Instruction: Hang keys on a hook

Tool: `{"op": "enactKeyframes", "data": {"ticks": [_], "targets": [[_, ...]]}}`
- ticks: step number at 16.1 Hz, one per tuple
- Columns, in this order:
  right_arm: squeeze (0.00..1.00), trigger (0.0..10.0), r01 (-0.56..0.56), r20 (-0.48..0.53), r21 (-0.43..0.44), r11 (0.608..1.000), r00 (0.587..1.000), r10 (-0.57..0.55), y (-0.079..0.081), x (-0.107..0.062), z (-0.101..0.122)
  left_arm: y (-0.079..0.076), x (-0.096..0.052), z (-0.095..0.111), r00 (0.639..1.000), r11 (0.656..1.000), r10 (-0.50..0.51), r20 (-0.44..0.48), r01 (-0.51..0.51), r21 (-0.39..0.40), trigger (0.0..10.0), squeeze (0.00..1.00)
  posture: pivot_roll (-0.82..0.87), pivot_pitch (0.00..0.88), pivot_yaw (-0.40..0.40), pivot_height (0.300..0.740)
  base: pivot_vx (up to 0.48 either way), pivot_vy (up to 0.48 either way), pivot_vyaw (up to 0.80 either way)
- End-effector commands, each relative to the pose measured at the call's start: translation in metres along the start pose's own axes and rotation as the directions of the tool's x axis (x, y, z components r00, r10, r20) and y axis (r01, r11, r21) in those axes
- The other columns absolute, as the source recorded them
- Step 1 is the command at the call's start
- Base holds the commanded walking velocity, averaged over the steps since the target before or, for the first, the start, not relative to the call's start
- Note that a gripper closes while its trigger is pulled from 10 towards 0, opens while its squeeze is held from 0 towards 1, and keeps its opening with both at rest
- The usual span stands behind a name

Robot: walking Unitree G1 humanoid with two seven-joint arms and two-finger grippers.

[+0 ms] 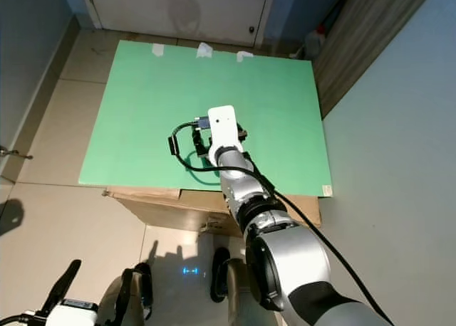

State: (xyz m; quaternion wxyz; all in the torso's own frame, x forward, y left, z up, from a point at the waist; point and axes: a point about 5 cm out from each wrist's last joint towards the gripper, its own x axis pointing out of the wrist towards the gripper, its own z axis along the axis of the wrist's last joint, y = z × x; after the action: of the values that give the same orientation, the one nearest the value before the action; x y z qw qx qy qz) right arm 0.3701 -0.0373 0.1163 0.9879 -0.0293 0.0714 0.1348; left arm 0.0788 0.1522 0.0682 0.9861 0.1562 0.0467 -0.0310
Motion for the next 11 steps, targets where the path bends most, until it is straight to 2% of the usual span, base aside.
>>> {"op": "enactKeyframes", "data": {"ticks": [1, 6, 8, 11], "targets": [[0.0, 10.0, -0.003, -0.043, 0.015, 1.0, 0.999, 0.003, 0.005, -0.006, -0.017, -0.007, -0.011, 0.005, 1.0, 0.999, -0.008, -0.015, 0.007, -0.032, 10.0, 0.0, 0.26, 0.396, -0.103, 0.74, 0.0, 0.0, 0.0], [0.0, 10.0, 0.013, -0.072, 0.013, 1.0, 0.997, -0.012, 0.003, -0.01, -0.029, -0.02, -0.029, 0.021, 0.999, 0.997, 0.001, -0.033, -0.003, -0.075, 10.0, 0.0, 0.28, 0.451, -0.077, 0.74, 0.0, 0.0, 0.0], [0.0, 10.0, 0.028, -0.081, 0.039, 0.999, 0.996, -0.024, 0.004, -0.012, -0.032, -0.018, -0.035, 0.026, 0.998, 0.996, 0.025, -0.055, -0.029, -0.079, 10.0, 0.0, 0.29, 0.474, -0.07, 0.74, 0.0, 0.0, 0.0], [0.0, 10.0, 0.032, -0.116, 0.056, 0.998, 0.993, -0.026, 0.005, -0.016, -0.044, -0.017, -0.037, 0.031, 0.996, 0.995, 0.054, -0.065, -0.059, -0.078, 10.0, 0.0, 0.3, 0.497, -0.063, 0.74, 0.0, 0.0, 0.0]]}}
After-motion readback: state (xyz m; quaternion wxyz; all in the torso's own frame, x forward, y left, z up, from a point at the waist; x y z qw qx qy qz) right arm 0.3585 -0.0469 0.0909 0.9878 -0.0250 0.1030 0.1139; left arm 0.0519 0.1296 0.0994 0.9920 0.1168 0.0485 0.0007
